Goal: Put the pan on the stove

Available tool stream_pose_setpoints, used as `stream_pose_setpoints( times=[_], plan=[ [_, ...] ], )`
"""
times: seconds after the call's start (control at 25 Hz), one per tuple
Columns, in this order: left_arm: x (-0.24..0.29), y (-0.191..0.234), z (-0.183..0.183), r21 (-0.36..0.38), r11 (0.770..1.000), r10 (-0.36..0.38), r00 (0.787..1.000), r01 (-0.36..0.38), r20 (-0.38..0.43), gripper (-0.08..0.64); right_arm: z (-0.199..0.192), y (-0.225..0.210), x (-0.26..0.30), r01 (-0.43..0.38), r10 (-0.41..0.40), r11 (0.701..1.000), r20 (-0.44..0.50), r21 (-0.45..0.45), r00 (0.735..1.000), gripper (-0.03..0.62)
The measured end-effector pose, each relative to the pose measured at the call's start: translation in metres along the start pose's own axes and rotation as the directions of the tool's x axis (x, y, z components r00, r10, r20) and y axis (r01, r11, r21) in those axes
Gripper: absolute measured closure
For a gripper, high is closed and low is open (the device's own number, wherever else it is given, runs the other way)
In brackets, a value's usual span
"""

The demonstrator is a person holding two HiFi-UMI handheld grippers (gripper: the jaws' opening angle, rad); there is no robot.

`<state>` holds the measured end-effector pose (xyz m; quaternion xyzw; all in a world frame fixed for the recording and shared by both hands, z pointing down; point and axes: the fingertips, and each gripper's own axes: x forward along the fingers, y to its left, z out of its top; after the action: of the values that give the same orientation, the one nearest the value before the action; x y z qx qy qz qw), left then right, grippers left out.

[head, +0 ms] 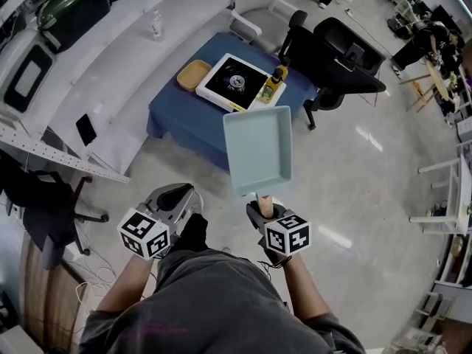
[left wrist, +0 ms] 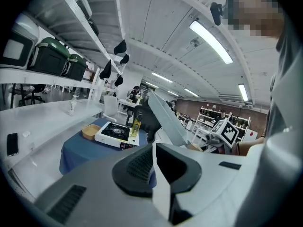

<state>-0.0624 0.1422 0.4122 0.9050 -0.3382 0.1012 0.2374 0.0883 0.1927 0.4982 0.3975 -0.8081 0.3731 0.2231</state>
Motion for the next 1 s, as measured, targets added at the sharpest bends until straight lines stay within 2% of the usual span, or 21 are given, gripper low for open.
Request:
stream_pose_setpoints(
  times=[0.52, 1.0],
  plan=[
    [0.033, 0.101, 0.048, -0.024, 0.999, -0.047, 0.999, 0.046, -0.026, 0.535, 0.079, -0.005, 0.073, 0.037, -0.036, 0.999, -0.032, 0.038, 0.999, 0.546],
    [0.053, 0.175, 0.091, 0.012, 0.996, -0.091, 0.995, 0.092, -0.032, 0.535, 0.135, -0.010, 0.123, 0.086, -0.084, 0.994, -0.036, 0.072, 0.996, 0.546]
  ],
)
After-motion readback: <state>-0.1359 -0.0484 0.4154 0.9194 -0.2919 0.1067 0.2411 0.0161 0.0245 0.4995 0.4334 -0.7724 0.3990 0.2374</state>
